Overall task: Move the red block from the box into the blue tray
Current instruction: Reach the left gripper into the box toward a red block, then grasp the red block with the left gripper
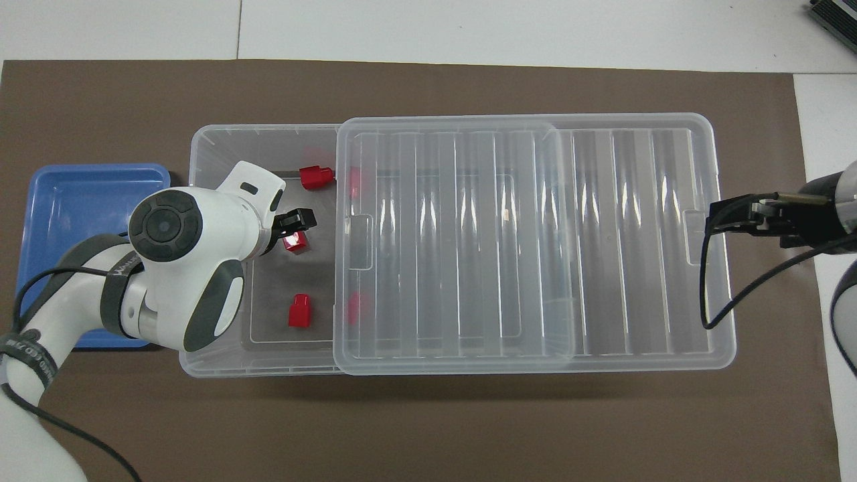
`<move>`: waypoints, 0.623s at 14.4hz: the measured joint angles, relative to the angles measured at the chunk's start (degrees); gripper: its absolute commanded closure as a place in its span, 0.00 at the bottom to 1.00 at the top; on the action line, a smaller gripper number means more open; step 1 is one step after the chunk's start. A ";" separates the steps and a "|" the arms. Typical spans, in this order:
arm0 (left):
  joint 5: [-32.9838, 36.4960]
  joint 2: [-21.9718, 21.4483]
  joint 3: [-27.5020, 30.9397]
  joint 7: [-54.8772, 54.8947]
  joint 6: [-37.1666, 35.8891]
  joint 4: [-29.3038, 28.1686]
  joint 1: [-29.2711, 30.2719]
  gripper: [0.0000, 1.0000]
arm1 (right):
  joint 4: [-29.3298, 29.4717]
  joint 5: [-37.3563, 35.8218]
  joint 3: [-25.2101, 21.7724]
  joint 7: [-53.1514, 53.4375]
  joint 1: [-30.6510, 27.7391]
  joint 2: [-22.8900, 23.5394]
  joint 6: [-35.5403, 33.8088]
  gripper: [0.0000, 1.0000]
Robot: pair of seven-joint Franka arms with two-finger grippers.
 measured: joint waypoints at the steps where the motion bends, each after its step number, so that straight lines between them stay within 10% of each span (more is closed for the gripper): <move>1: 0.00 1.05 0.00 0.00 0.61 0.01 0.00 0.00 | 2.56 0.00 -0.01 0.00 0.00 0.90 -2.09 0.00; 9: 0.52 5.01 -0.37 -0.81 2.43 0.01 -1.28 0.00 | 11.30 -1.26 0.11 0.25 1.69 5.79 -9.97 0.00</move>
